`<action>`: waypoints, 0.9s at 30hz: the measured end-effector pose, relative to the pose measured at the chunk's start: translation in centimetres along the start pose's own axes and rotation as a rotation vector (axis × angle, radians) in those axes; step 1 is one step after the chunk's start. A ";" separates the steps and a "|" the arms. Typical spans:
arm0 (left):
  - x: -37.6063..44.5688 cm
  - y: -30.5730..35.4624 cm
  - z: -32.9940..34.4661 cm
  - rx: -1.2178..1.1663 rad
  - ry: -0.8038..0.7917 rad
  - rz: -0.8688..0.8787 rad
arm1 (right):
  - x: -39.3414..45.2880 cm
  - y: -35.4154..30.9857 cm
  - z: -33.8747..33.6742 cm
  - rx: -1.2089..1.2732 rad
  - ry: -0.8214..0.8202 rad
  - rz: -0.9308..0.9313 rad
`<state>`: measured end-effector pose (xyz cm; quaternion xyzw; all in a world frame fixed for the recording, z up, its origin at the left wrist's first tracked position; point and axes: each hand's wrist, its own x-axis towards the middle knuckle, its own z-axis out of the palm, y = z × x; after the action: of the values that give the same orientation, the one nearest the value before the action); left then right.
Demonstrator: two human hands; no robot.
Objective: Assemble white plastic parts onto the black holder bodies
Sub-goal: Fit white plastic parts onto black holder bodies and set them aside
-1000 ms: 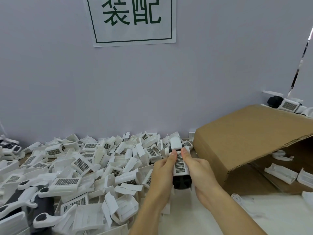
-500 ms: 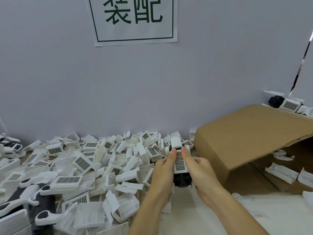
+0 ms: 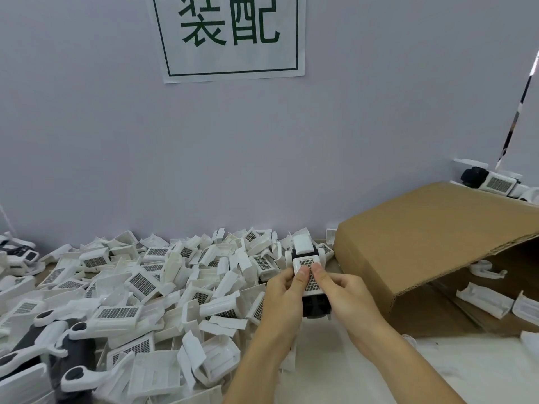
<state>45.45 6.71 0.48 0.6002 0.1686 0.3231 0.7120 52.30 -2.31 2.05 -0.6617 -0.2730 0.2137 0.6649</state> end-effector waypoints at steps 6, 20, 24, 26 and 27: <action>-0.1 0.3 -0.2 -0.032 -0.055 0.064 | 0.1 -0.1 0.3 0.029 0.053 -0.053; 0.2 -0.5 -0.3 -0.003 -0.091 0.063 | 0.3 -0.1 -1.8 0.043 -0.137 -0.078; 0.0 -0.3 -0.4 -0.010 -0.082 0.058 | 0.3 -0.1 -1.6 -0.028 -0.101 -0.110; 0.0 -0.1 -0.3 -0.033 -0.069 0.048 | 0.3 -0.1 -1.5 0.002 -0.084 -0.132; 0.0 0.0 -0.3 -0.051 -0.051 0.044 | 0.2 -0.2 -1.3 0.021 -0.057 -0.152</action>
<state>45.25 6.91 0.43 0.5933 0.1289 0.3274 0.7240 53.26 -3.18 2.30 -0.6254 -0.3391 0.1842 0.6781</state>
